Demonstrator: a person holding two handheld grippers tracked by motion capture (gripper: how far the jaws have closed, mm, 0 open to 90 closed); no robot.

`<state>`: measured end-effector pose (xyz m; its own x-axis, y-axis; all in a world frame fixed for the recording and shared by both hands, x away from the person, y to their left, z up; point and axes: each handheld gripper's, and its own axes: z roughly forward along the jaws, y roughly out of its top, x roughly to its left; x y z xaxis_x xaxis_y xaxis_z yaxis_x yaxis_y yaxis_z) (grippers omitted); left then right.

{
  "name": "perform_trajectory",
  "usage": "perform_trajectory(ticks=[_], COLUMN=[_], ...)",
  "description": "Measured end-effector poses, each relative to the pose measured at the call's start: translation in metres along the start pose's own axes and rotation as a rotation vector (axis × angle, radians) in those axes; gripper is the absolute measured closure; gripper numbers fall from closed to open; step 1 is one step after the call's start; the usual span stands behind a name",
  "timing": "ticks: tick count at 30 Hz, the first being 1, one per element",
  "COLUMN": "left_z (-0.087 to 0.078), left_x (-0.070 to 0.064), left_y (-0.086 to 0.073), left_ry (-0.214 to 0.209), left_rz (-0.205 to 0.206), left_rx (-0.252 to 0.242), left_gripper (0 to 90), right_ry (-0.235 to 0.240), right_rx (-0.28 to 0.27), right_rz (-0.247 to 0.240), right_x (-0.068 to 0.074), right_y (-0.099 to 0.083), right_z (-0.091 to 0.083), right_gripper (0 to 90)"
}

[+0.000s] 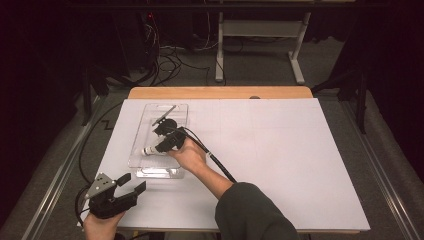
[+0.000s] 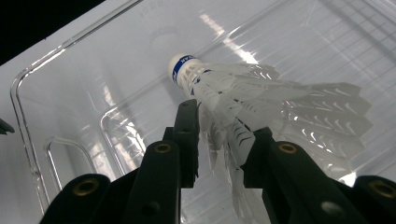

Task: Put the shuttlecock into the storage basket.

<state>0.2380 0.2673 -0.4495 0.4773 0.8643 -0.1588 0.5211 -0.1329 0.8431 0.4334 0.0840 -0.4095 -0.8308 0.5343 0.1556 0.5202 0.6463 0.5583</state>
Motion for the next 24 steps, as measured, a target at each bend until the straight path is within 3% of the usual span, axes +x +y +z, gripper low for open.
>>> perform_trajectory(ticks=[13, 17, 24], left_z=[0.000, 0.000, 0.000], left_x=[0.000, 0.000, 0.000], left_y=[0.000, 0.000, 0.000], left_ry=[0.001, 0.002, 0.002], left_rz=[-0.002, -0.002, -0.002], left_rx=[-0.002, -0.003, -0.002], left_gripper=[35.3, 35.3, 35.4], right_ry=[0.022, 0.008, 0.016], right_rx=[0.020, 0.025, 0.003], right_rz=[-0.002, -0.015, -0.012], right_x=[0.002, 0.004, 0.005], right_y=[-0.004, -0.006, -0.010], right_z=[-0.006, -0.007, -0.012], right_gripper=[70.3, 70.3, 71.2])
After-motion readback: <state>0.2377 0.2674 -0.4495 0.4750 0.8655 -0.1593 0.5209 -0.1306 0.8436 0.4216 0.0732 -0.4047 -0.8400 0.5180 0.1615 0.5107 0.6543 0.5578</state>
